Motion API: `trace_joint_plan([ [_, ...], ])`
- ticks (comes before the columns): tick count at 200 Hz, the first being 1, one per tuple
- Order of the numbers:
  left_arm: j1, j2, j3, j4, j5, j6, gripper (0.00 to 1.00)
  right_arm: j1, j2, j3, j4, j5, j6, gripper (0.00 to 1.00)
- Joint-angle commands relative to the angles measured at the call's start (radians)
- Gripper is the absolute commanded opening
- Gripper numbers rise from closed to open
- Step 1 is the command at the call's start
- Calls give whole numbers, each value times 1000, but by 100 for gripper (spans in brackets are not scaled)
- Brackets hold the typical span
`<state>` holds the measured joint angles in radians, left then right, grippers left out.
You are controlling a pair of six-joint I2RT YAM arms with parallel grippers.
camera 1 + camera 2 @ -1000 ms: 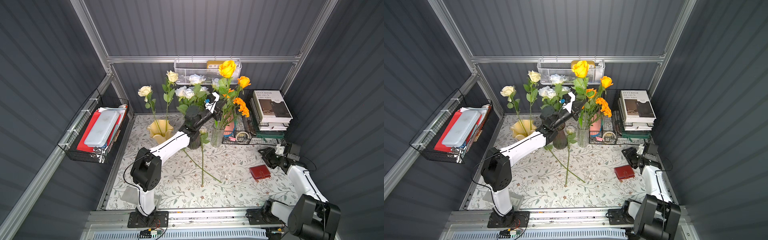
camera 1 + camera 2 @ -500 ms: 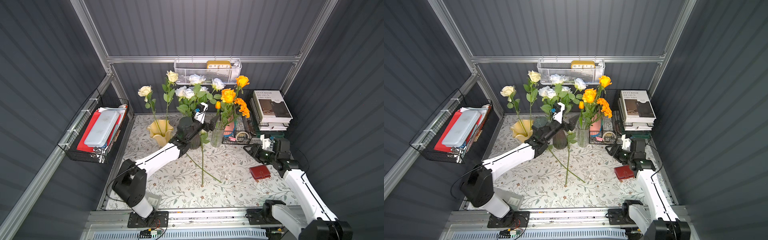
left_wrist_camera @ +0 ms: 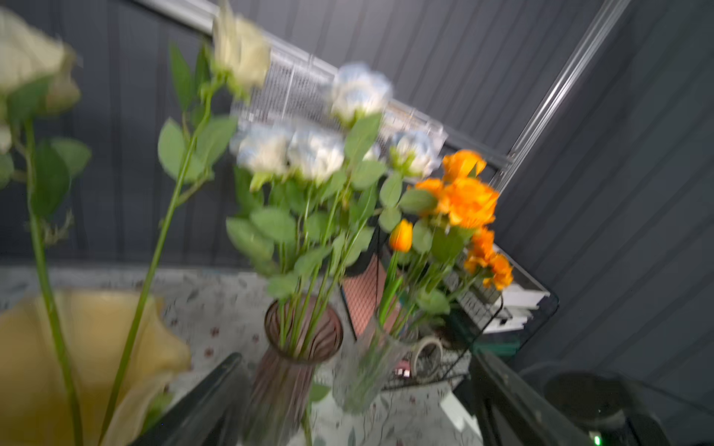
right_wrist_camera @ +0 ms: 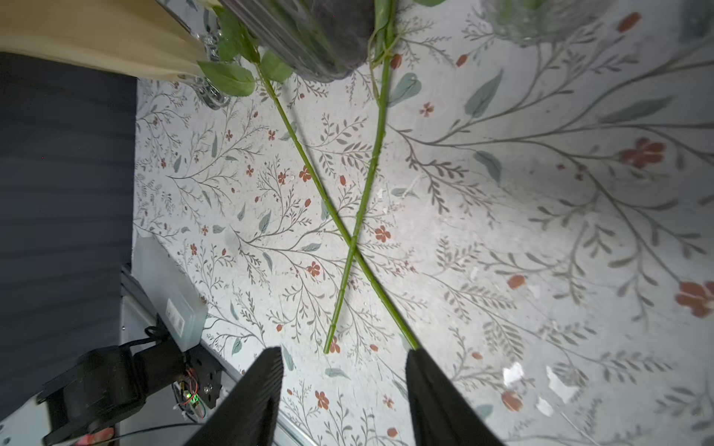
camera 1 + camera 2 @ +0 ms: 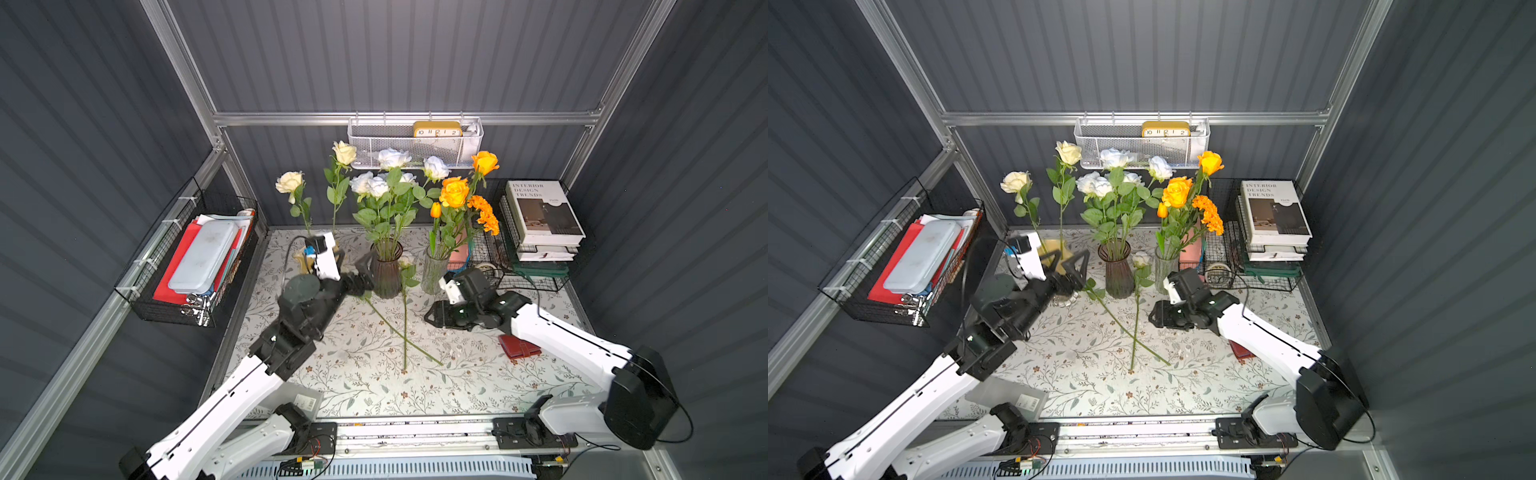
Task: Arrange the flowers in different vases according to their colors
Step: Insert the flower into the vase, then pick up the flower at the center of the board.
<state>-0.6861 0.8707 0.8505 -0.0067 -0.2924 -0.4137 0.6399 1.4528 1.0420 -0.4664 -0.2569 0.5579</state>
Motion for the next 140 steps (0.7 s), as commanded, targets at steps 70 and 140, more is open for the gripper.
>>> trace_joint_plan([
  [70, 5, -228, -230, -270, -16, -228, 93, 65, 553, 476, -239, 227, -40, 50],
  [140, 5, -260, -269, -273, -11, -231, 93, 77, 717, 628, -297, 312, -45, 49],
])
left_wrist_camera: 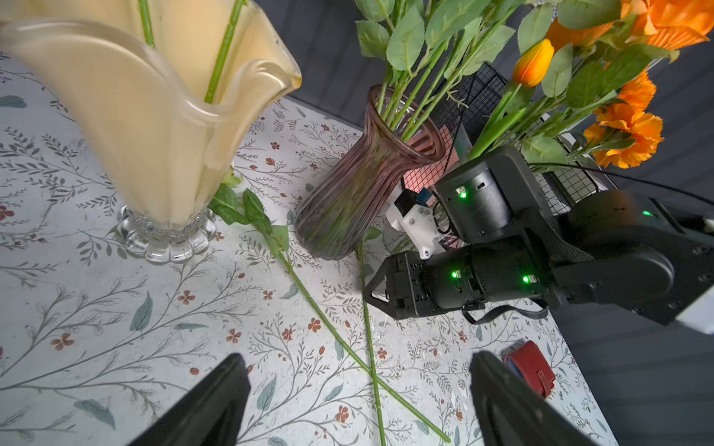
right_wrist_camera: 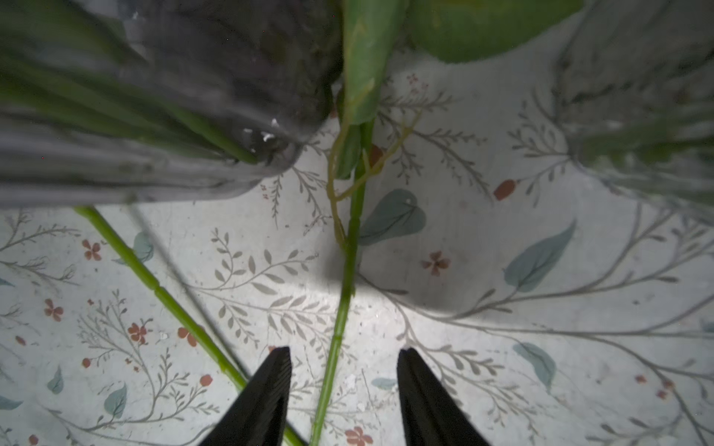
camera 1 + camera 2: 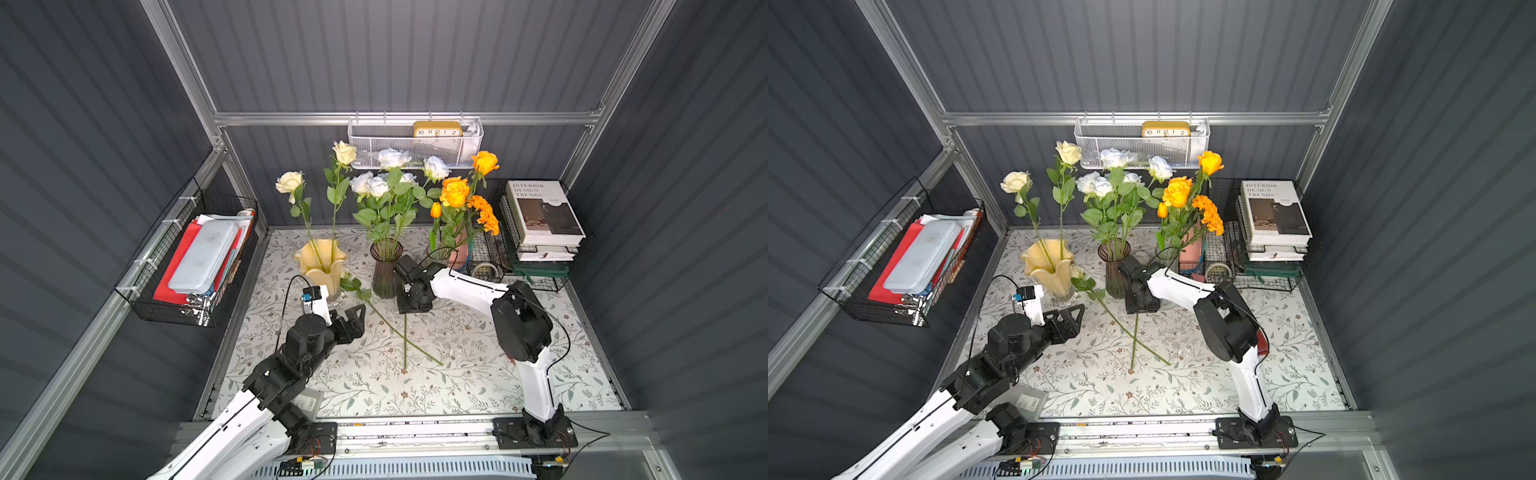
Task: Arrange the flowers in different vases according to their colors
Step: Pick up the flower at the center of the board.
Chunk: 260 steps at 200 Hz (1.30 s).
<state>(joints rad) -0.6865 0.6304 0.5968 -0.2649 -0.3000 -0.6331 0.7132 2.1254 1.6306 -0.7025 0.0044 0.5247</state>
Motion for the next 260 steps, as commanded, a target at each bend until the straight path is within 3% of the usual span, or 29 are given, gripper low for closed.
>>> trace_joint_plan([
  [1, 5, -20, -16, -14, -3, -11, 93, 4, 46, 40, -63, 52, -12, 49],
  [35, 6, -20, -12, -22, -6, -7, 93, 9, 110, 74, -116, 102, -20, 45],
  [172, 5, -9, -14, -8, 17, 7, 91, 25, 85, -33, -66, 39, 23, 0],
  [229, 5, 0, -26, 6, 33, 14, 90, 23, -40, -100, -68, 94, 22, 0],
  [260, 5, 23, -38, 25, 36, 14, 88, 26, -130, -143, -71, 55, 0, 0],
])
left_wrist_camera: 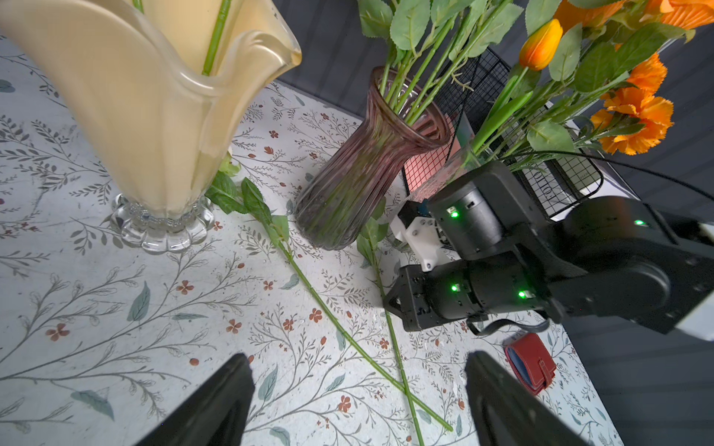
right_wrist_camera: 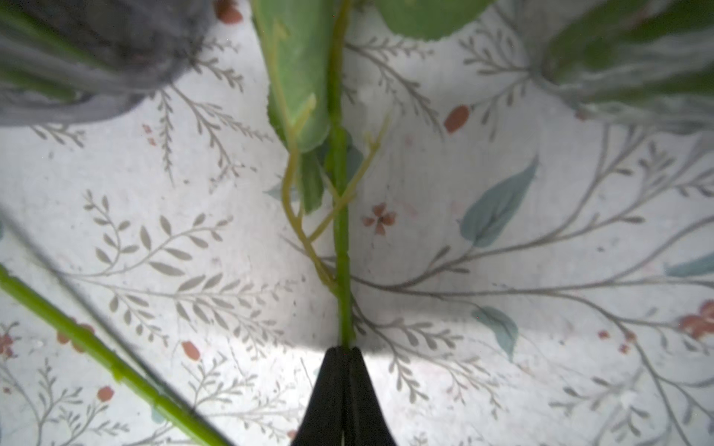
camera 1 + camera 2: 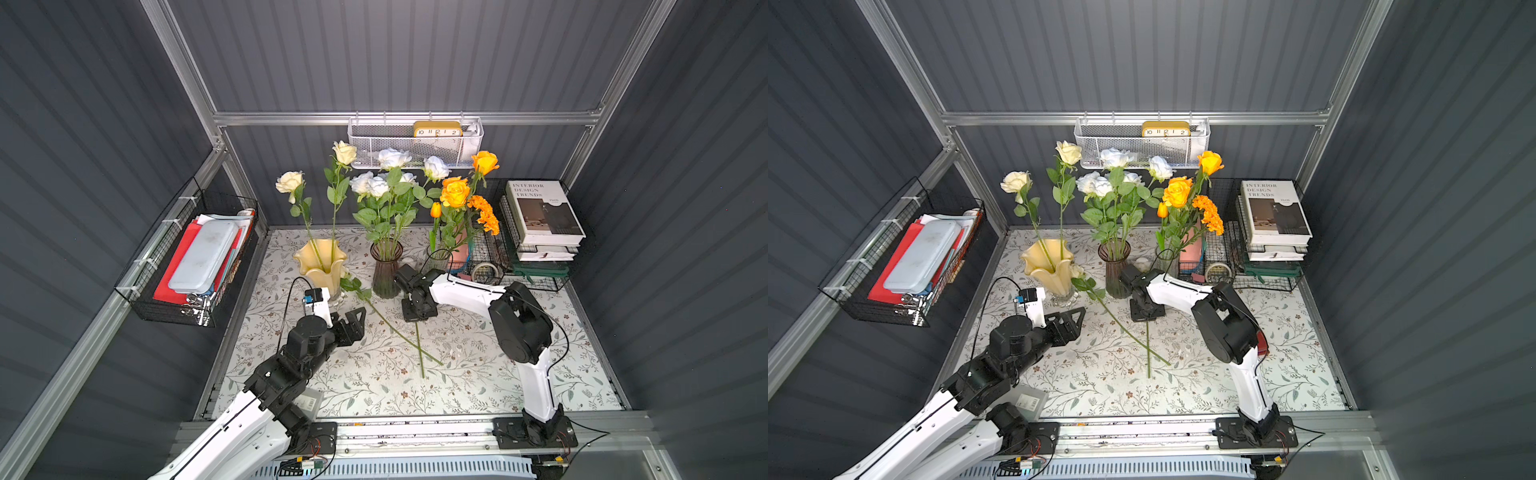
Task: Arrange the flowers in different vases according to their colors
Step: Pick up the flower at the center of the board.
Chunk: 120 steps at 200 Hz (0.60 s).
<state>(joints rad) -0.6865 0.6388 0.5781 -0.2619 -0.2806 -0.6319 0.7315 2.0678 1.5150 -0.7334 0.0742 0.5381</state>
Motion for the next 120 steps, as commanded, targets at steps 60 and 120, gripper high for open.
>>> trace_joint_plan([
  [60, 5, 28, -47, 59, 46, 9, 88, 19, -170, -148, -17, -21, -27, 5],
  [120, 5, 34, -56, 54, 50, 5, 89, 43, -160, -164, -22, -99, 7, 36],
])
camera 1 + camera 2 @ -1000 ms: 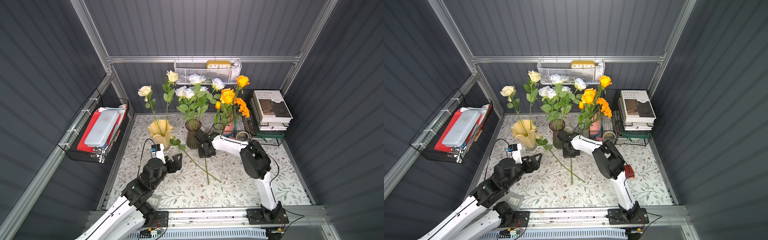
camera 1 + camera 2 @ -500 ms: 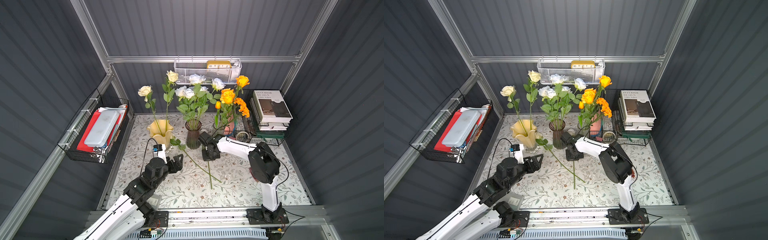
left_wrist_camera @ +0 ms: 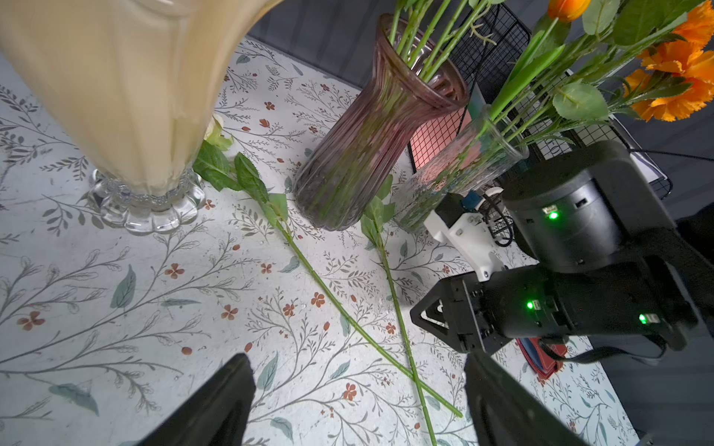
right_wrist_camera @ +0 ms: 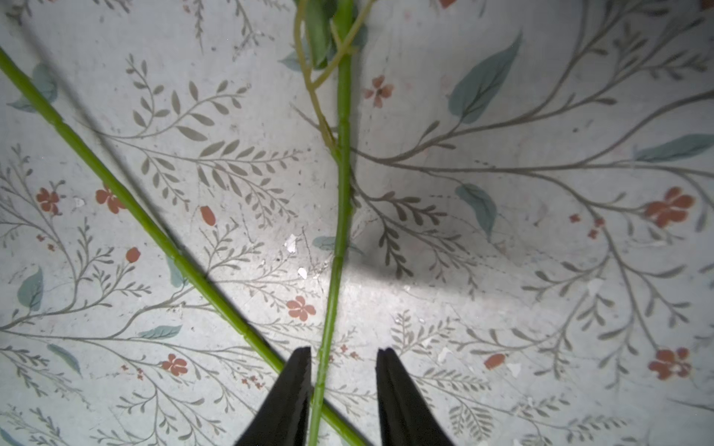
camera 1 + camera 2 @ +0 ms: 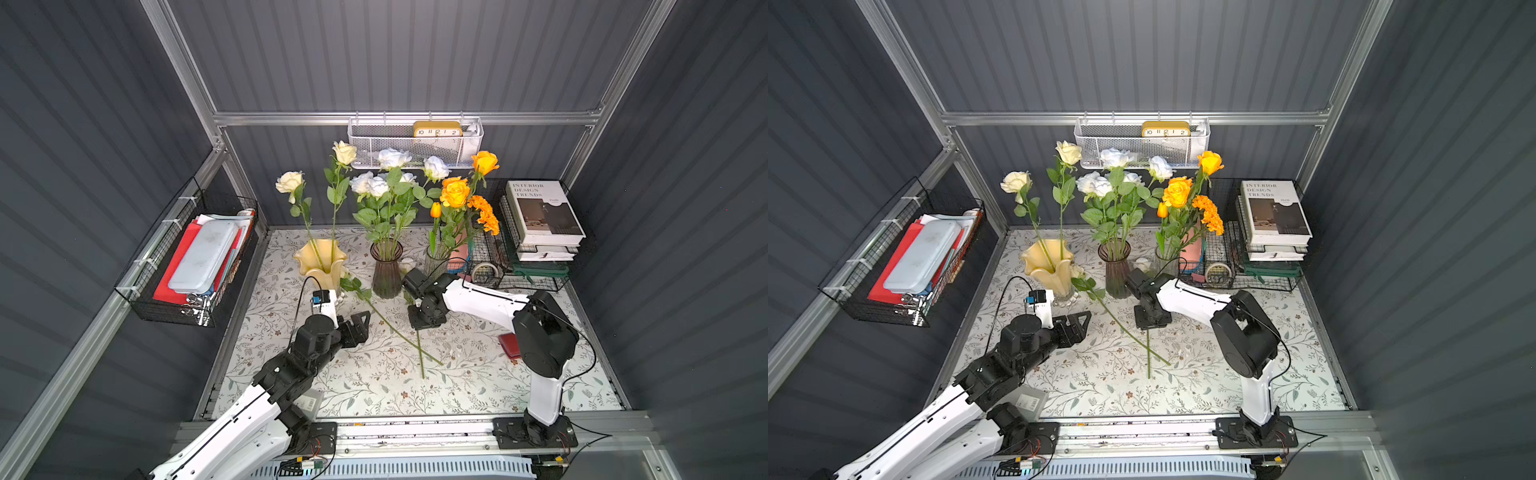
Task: Arrange the flowers in different vases according to their colors
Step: Pick up the flower at the center of the board.
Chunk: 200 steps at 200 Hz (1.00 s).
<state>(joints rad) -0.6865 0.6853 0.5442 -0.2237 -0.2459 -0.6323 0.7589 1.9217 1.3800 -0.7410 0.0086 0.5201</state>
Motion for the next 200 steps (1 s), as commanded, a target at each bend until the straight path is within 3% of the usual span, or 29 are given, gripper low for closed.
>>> trace_joint_plan([
  [1, 5, -13, -22, 17, 16, 5, 89, 16, -15, -32, -13, -36, 26, 36],
  [41, 5, -14, -33, 26, 26, 8, 89, 47, -8, -60, -4, -58, 51, 37],
  [92, 5, -23, -38, 23, 24, 5, 89, 66, 33, -73, -29, -59, 72, 27],
  [147, 5, -20, -37, 24, 22, 4, 89, 73, 59, -121, -19, -51, 90, 24],
  [200, 6, -24, -39, 23, 22, 5, 88, 71, 72, -117, -36, -11, 87, 2],
])
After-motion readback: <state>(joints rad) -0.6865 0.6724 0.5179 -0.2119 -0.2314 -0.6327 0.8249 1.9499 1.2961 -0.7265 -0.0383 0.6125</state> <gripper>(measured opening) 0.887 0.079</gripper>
